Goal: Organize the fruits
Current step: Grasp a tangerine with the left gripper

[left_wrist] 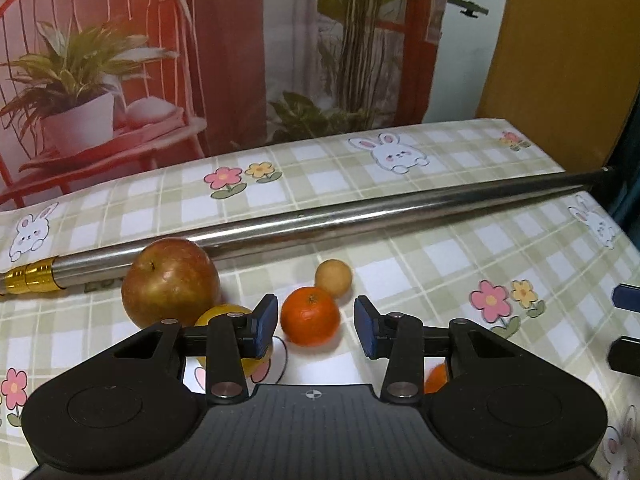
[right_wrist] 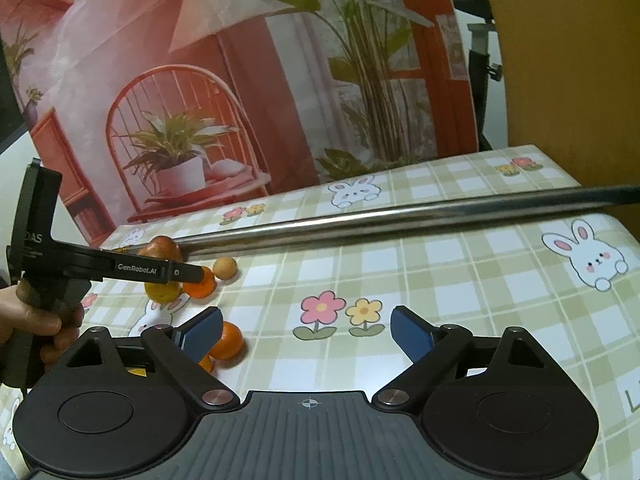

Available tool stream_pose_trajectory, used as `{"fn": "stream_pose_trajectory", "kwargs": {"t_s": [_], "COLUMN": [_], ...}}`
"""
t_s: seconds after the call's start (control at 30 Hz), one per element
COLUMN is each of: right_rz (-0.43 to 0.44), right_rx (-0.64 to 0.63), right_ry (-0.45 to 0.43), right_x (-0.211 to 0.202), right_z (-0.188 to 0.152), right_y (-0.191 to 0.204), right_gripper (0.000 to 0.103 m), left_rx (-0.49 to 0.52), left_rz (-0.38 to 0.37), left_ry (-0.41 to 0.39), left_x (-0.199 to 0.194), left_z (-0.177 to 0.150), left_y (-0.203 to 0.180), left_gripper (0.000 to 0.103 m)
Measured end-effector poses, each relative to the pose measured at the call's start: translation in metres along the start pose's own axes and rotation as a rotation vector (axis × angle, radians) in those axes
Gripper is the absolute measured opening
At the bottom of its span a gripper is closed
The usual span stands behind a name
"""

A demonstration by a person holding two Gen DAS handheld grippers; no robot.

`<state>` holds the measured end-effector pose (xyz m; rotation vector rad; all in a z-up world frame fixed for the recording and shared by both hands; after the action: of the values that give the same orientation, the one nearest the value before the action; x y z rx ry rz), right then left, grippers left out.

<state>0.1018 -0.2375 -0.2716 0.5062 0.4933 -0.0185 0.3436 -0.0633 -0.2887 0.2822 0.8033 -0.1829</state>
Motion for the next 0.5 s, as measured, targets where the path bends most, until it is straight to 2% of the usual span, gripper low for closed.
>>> {"fn": "stream_pose_trajectory", "kwargs": {"t_s": [0.17,0.33,0.4,0.5], "right_rz": [-0.005,-0.003,-0.001,-0.001], "right_rx": [0.015,0.020,0.023,0.024], "right_ry": [0.007,0.018,0.021,0.020], "right_x": [0.000,0.002,0.002,0.001], "right_z": [-0.003,-0.004,-0.004,-0.005], "right_y": [-0.003,-0.003,-0.003,-0.003], "right_gripper": [0.090,0.090,0.090,0.090], "left_rx": [0.008,0.046,0.062,0.055], "left_rz": [0.010,0.024,0.039,0.016], "left_ry": [0.032,0.021,0.017,0.017], "left_x": [0.012,0.014,0.013,0.010], "left_z": [0.001,0.002,0.001,-0.002], "left_y": [-0.002,-0.008,-0.009,-0.006], "left_gripper": [0.044,0.043,0.039,0.039]}}
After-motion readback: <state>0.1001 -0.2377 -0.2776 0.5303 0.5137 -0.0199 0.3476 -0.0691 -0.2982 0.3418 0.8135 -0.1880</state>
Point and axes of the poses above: each gripper's, at about its wrist camera, not at the fingertips, and x roughly the way its jaws point, y to its left, z to its top, the point moved 1 cm from there along x, roughly the way its jaws point, and after that the axes turned 15 degrees about z, right-handed, at the moved point
